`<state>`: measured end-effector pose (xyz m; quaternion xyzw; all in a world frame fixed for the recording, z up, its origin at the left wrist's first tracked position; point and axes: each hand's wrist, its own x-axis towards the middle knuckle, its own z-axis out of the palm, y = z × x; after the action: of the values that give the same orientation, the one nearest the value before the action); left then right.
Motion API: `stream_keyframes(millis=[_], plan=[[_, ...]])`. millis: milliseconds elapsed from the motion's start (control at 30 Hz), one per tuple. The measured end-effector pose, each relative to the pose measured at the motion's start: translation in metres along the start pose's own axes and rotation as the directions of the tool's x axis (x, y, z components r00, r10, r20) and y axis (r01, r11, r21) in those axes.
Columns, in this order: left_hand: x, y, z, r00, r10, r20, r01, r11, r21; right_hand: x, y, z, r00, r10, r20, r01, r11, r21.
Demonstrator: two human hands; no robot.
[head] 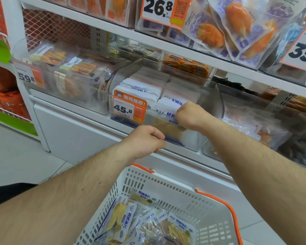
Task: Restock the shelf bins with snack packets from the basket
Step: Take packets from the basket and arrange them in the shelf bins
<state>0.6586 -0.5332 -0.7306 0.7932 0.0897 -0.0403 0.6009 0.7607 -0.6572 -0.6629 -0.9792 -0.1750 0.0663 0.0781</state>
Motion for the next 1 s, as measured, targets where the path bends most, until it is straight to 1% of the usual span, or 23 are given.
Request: stream_keyframes(millis=[67, 133, 200, 267, 300, 333, 400, 433, 467, 500, 533, 567, 600, 667, 700, 733, 800, 867, 933, 1000], plan=[[0.001, -0.001, 0.001, 1.0, -0.008, 0.007, 0.008, 1.0, 0.006, -0.001, 0.002, -0.001, 1.0, -0.015, -0.001, 0.015, 1.0, -0.018], [0.002, -0.003, 0.002, 1.0, -0.017, 0.01, 0.017, 1.0, 0.016, -0.003, 0.008, 0.0, 0.999, -0.018, -0.041, 0.018, 1.0, 0.014], [0.002, -0.005, 0.003, 1.0, -0.027, 0.016, 0.027, 0.999, 0.027, -0.005, 0.013, 0.0, 0.989, -0.028, -0.146, 0.033, 0.999, 0.03], [0.002, -0.01, 0.005, 0.999, -0.042, 0.033, 0.041, 0.998, 0.046, -0.012, 0.018, 0.004, 0.954, -0.07, -0.29, 0.069, 0.998, -0.014], [0.002, -0.013, 0.008, 0.998, -0.051, 0.044, 0.049, 0.997, 0.056, -0.018, 0.02, 0.007, 0.919, -0.102, -0.38, 0.096, 0.995, -0.035], [0.002, -0.016, 0.011, 0.996, -0.061, 0.058, 0.057, 0.996, 0.067, -0.025, 0.021, 0.011, 0.86, -0.163, -0.484, 0.162, 0.986, -0.043], [0.0, -0.023, 0.019, 0.992, -0.086, 0.095, 0.075, 0.991, 0.107, -0.044, 0.022, 0.022, 0.674, -0.329, -0.661, 0.391, 0.918, -0.058], [-0.001, -0.027, 0.023, 0.988, -0.097, 0.119, 0.081, 0.987, 0.137, -0.053, 0.024, 0.03, 0.602, -0.383, -0.7, 0.48, 0.875, -0.066], [-0.003, -0.031, 0.029, 0.984, -0.107, 0.143, 0.081, 0.981, 0.178, -0.061, 0.027, 0.042, 0.571, -0.409, -0.711, 0.536, 0.842, -0.054], [-0.004, -0.035, 0.033, 0.979, -0.116, 0.167, 0.076, 0.97, 0.229, -0.068, 0.031, 0.057, 0.585, -0.405, -0.702, 0.558, 0.829, -0.013], [-0.005, -0.04, 0.037, 0.973, -0.128, 0.191, 0.07, 0.956, 0.283, -0.075, 0.036, 0.073, 0.622, -0.383, -0.683, 0.557, 0.83, 0.042], [-0.007, -0.044, 0.041, 0.966, -0.141, 0.215, 0.064, 0.941, 0.331, -0.081, 0.04, 0.088, 0.668, -0.349, -0.657, 0.536, 0.838, 0.1], [-0.007, -0.048, 0.044, 0.958, -0.157, 0.239, 0.059, 0.926, 0.372, -0.085, 0.047, 0.105, 0.729, -0.307, -0.612, 0.494, 0.855, 0.159], [-0.009, -0.055, 0.048, 0.941, -0.195, 0.278, 0.057, 0.898, 0.436, -0.089, 0.061, 0.137, 0.872, -0.21, -0.442, 0.351, 0.897, 0.268], [-0.009, -0.058, 0.05, 0.934, -0.213, 0.288, 0.061, 0.887, 0.458, -0.089, 0.069, 0.153, 0.923, -0.167, -0.346, 0.274, 0.917, 0.291], [-0.009, -0.061, 0.052, 0.928, -0.228, 0.296, 0.066, 0.88, 0.47, -0.088, 0.076, 0.168, 0.953, -0.139, -0.268, 0.217, 0.933, 0.288], [-0.008, -0.066, 0.056, 0.916, -0.241, 0.32, 0.059, 0.872, 0.487, -0.086, 0.09, 0.197, 0.987, -0.104, -0.124, 0.133, 0.959, 0.249], [-0.005, -0.07, 0.061, 0.908, -0.249, 0.336, 0.049, 0.861, 0.506, -0.084, 0.103, 0.224, 0.997, -0.055, 0.046, 0.046, 0.982, 0.185], [-0.002, -0.074, 0.066, 0.902, -0.258, 0.346, 0.039, 0.847, 0.529, -0.082, 0.117, 0.25, 0.982, -0.008, 0.187, -0.015, 0.993, 0.12], [0.003, -0.077, 0.07, 0.895, -0.27, 0.355, 0.029, 0.83, 0.557, -0.083, 0.132, 0.274, 0.96, 0.043, 0.277, -0.061, 0.997, 0.056]])
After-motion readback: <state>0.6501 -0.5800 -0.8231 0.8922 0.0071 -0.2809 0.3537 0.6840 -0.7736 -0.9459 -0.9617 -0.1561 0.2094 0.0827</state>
